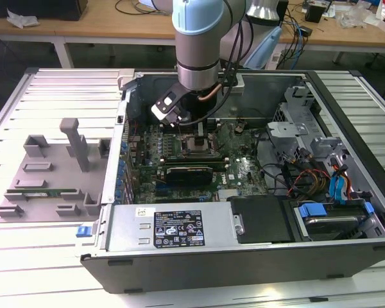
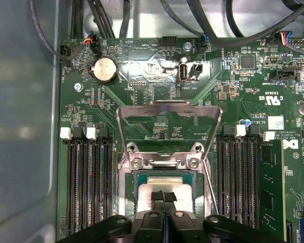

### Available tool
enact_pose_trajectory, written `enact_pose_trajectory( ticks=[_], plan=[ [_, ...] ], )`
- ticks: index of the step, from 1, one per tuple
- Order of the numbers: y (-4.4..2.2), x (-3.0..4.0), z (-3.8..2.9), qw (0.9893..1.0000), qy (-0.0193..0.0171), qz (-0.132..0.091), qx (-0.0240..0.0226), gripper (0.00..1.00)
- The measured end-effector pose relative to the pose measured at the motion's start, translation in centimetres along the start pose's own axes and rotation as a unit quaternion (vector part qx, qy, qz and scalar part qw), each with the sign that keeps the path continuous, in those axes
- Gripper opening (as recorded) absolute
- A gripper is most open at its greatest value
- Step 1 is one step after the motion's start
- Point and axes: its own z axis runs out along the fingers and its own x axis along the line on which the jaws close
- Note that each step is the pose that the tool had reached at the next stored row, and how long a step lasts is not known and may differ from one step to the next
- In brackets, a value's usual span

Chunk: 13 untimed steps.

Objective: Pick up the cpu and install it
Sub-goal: 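Place the cpu into insertion slot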

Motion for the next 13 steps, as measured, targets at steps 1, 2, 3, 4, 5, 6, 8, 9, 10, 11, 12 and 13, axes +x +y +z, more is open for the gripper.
enact_pose_trajectory(
  ticks=[1,2,3,4,5,6,8,9,10,11,12,13],
  plan=[
    [0.01,0.0,-0.05,1.0,0.0002,0.0,-0.0001,0.11],
    [0.03,0.03,-0.17,1.0,0.0008,0.0,-0.0004,0.11],
    [0.03,0.01,-0.4,1.0,0.0,0.0,0.0,0.11],
    [0.05,0.01,-0.57,1.0,0.0,0.0,0.0,0.11],
    [0.08,0.02,-0.87,1.0,0.0,0.0,0.0,0.11],
    [0.13,0.03,-1.53,1.0,0.0,0.0,0.0,0.11],
    [0.25,0.07,-2.86,1.0,-0.0002,0.0,0.0,0.11],
    [0.3,0.08,-3.54,1.0,-0.0004,0.0,0.0,0.11],
    [0.34,0.09,-3.95,1.0,-0.0005,0.0,0.0,0.11],
    [0.37,0.1,-4.34,1.0,-0.0006,0.0,0.0,0.11],
    [0.47,0.12,-5.43,1.0,-0.0012,0.0,0.0,0.11],
    [0.52,0.14,-5.99,1.0,-0.0015,0.0,-0.0001,0.11]
  ],
)
